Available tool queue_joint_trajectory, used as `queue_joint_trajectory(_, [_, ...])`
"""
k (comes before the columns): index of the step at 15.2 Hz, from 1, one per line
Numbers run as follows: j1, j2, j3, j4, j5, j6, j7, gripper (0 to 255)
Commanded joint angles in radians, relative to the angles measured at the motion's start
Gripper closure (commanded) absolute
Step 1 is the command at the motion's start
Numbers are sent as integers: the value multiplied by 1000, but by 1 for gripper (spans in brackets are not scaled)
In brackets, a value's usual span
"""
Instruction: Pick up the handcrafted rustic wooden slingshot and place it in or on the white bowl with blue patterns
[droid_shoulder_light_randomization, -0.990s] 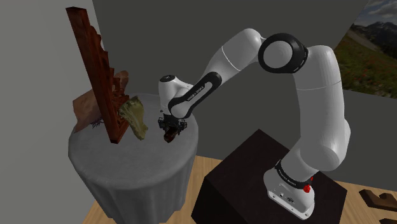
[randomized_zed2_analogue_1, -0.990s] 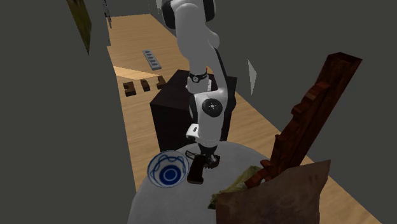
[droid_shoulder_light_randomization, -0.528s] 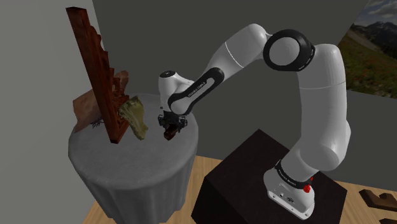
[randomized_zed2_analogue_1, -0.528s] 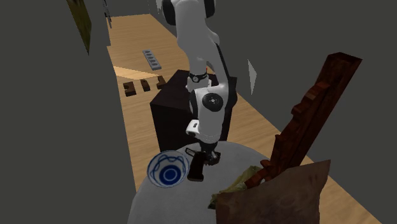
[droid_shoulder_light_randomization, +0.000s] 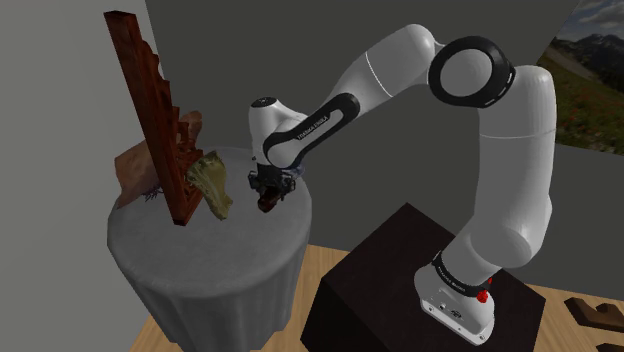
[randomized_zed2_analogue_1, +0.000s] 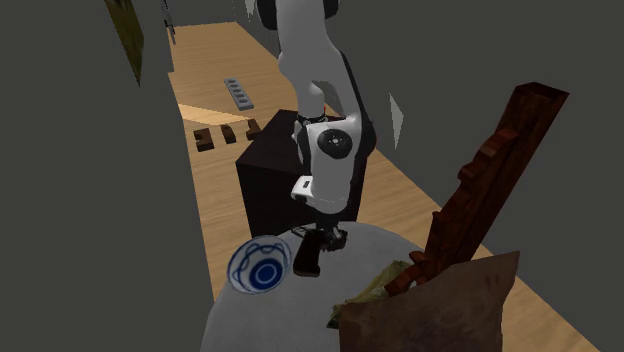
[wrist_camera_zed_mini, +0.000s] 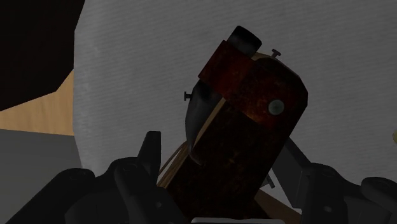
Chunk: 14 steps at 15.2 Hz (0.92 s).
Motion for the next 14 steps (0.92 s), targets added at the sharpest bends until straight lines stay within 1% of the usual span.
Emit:
queue_joint_trajectory(1, [-5,-20,7,2,10,-21,-6,255])
queue_joint_trajectory(14, [-31,-139,44,20,72,-150,-46,255])
